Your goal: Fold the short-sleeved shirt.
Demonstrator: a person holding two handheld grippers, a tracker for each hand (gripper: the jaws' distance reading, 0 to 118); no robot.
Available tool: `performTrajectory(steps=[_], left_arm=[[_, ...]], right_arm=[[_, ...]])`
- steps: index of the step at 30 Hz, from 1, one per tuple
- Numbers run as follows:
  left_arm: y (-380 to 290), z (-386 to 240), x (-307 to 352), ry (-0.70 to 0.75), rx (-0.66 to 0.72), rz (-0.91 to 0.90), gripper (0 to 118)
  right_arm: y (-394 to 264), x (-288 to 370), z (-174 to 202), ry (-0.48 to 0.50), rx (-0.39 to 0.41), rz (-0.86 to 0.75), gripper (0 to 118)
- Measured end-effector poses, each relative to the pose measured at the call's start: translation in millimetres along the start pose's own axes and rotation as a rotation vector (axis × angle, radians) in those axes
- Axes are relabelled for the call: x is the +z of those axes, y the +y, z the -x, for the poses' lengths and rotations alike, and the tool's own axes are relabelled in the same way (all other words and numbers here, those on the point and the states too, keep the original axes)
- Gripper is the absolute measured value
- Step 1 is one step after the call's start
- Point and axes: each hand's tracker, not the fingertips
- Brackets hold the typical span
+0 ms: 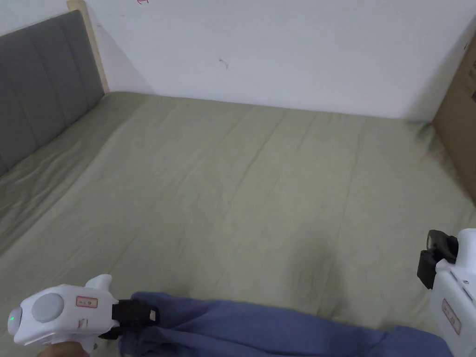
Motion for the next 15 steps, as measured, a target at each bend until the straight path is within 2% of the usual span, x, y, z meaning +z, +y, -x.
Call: performTrajectory(steps=[2, 3, 4, 6, 12, 15], left_arm=[[-0.5, -3.6, 0.3, 0.015, -0.015, -0.016, 19], [-1.3, -2.8, -0.7, 0.009, -0.016, -0.011, 16], [-1.5, -3.6, -2.9, -0.017, -0.009, 0.000, 14], [-2.4, -10.0, -1.6, 0.019, -0.018, -0.011, 12], [4.8, -22.7, 46.1, 0.017, -0.085, -0.072, 10], [8.9, -28.1, 73.2, 0.088, -0.115, -0.099, 10]], right_arm=[[-0.2, 1.9, -5.4, -0.011, 0.000, 0.001, 0], [-0.2, 2.4, -8.2, -0.016, 0.000, -0.001, 0], [0.3, 2.5, -11.1, -0.022, 0.000, -0.002, 0], [1.5, 2.1, -15.5, -0.028, -0.002, 0.001, 0], [9.5, 7.5, -18.0, -0.035, -0.013, -0.020, 0], [12.3, 11.1, -18.1, -0.027, -0.025, -0.035, 0]])
